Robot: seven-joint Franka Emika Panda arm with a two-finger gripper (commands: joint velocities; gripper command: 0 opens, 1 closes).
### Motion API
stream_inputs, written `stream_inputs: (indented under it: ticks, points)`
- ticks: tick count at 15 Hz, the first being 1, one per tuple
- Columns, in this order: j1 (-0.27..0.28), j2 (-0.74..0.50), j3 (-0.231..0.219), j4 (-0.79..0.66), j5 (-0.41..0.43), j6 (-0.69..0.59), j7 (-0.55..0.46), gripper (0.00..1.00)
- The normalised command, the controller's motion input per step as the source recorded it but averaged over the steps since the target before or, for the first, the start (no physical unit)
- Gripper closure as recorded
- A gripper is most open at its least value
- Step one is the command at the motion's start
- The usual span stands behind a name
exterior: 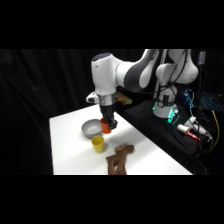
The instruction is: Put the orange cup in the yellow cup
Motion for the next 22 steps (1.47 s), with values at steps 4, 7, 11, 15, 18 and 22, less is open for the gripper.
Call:
stream_inputs:
  ticks: [4, 7, 11, 15, 18, 22]
  points:
    - [0.043, 0.22, 0.030, 0.39, -0.122, -0.15, 0.05, 0.96]
    - [0.026, 0.25, 0.010, 0.35, -0.109, -0.10, 0.03, 0.96]
    - [0.034, 0.21, -0.021, 0.29, -0.148, -0.08, 0.03, 0.96]
    - [0.040, 0.14, -0.046, 0.24, -0.162, -0.06, 0.02, 0.96]
    - [0.044, 0.11, -0.056, 0.21, -0.152, -0.06, 0.02, 0.94]
    - [0.043, 0.06, -0.052, 0.18, -0.131, -0.08, 0.02, 0.49]
